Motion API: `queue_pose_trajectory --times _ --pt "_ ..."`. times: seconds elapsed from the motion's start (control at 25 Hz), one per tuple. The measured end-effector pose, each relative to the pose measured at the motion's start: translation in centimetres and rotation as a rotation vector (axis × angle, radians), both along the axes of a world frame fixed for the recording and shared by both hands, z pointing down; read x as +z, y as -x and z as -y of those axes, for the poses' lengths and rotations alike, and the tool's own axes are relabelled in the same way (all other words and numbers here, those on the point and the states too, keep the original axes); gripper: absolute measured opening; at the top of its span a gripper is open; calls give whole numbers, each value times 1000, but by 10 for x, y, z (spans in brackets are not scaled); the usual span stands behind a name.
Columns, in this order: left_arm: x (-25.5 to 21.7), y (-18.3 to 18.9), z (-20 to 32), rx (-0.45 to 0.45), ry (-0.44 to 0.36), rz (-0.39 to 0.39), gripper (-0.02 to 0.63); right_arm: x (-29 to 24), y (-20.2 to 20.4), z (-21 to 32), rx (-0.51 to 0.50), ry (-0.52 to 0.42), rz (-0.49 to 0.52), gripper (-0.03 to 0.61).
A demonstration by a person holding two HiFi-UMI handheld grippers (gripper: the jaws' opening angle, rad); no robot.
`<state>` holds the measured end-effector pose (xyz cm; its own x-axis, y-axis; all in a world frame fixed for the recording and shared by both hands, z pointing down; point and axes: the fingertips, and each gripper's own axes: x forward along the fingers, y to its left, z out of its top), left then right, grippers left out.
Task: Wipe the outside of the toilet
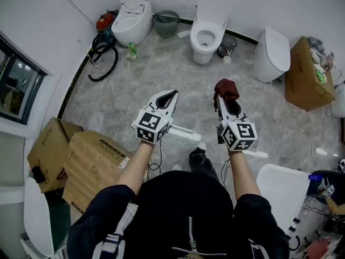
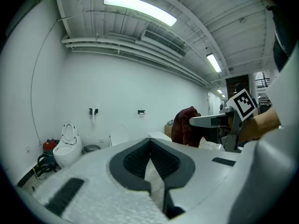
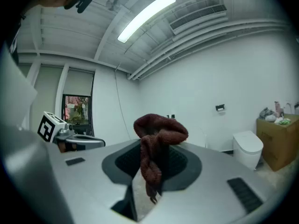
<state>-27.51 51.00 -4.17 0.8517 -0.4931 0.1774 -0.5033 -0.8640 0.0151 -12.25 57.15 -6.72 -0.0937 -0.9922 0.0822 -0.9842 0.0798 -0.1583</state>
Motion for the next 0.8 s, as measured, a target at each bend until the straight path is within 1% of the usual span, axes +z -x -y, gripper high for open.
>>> queue_pose_trajectory --times 0.12,0.32,0.6,0.8 --pt "3 -10 7 -4 4 1 1 1 -6 7 -24 -10 20 114" --pt "6 -34 28 -13 15 8 2 5 -25 26 -33 -7 0 114" --pt "3 -91 62 -43 23 6 2 7 -79 62 -73 9 -1 114" --pt "5 -127 86 -63 17 21 2 10 -118 88 -100 9 -7 115"
